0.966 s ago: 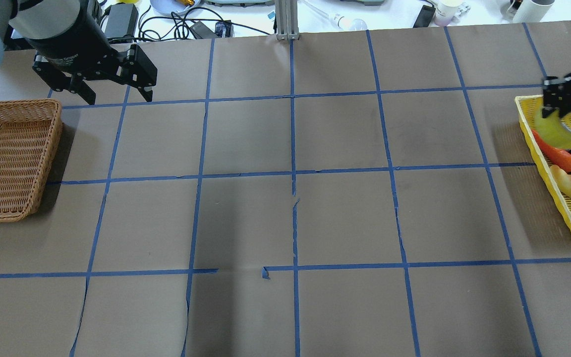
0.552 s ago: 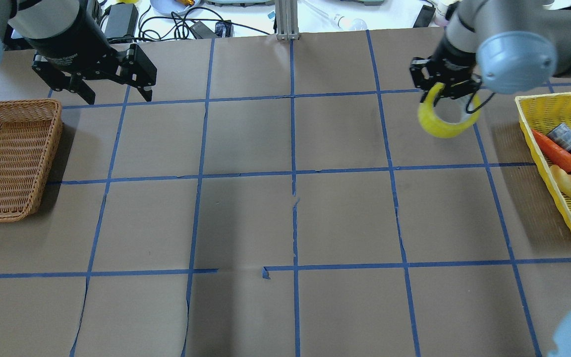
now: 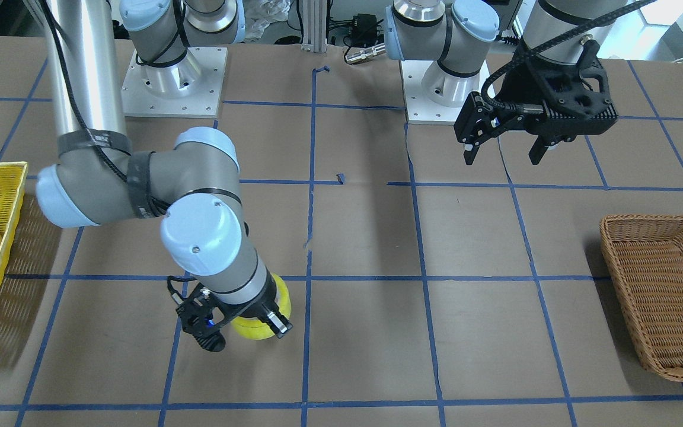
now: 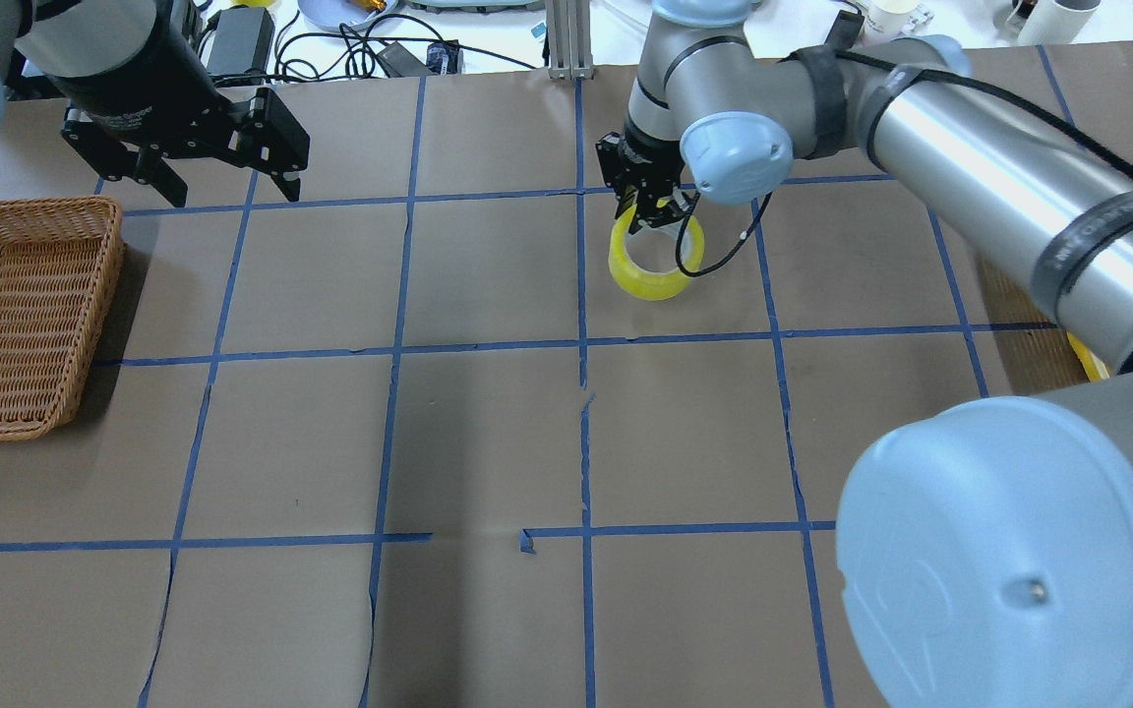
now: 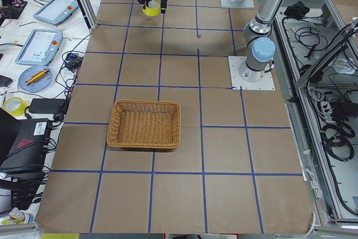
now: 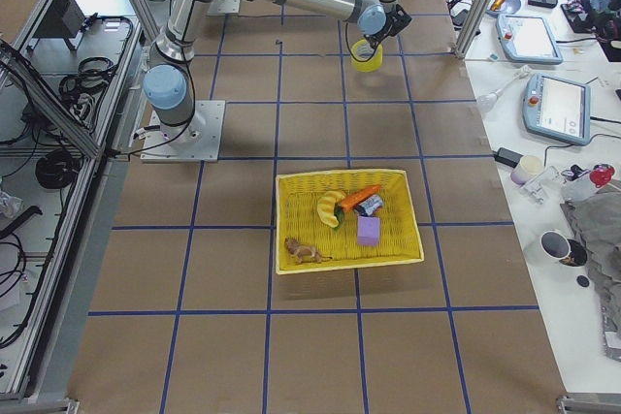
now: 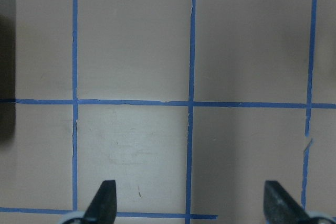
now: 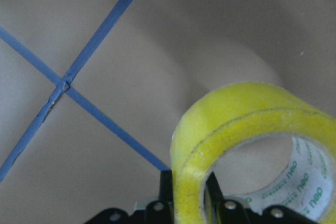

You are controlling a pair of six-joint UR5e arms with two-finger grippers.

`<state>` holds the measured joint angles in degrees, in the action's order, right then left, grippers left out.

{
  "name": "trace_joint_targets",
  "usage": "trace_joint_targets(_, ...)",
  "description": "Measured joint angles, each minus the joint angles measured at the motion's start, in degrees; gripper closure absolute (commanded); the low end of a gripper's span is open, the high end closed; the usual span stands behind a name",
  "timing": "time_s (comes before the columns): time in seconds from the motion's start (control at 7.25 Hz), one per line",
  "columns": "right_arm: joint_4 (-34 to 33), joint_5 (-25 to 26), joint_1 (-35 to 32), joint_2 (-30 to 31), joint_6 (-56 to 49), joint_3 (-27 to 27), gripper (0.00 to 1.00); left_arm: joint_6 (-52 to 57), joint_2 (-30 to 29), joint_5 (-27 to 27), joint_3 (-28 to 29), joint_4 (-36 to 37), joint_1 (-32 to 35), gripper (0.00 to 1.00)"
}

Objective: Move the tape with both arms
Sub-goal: 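Lift the tape roll with the right gripper and carry it to table center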

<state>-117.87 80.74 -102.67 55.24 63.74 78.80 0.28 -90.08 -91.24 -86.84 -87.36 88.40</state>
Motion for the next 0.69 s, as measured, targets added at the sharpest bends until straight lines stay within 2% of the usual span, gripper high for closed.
trace_joint_targets(0.28,-2.18,-0.83,-2.99,-1.78,8.03,-0.27,1.00,0.33,-0.11,0.01,-0.17,0.08,-0.08,0.00)
trace_joint_targets(0.69,-1.99,-0.94,-4.70,-1.89,11.83,1.75,1.00,0.45,-0.10,0.02,-1.27,0.21,-0.08,0.00)
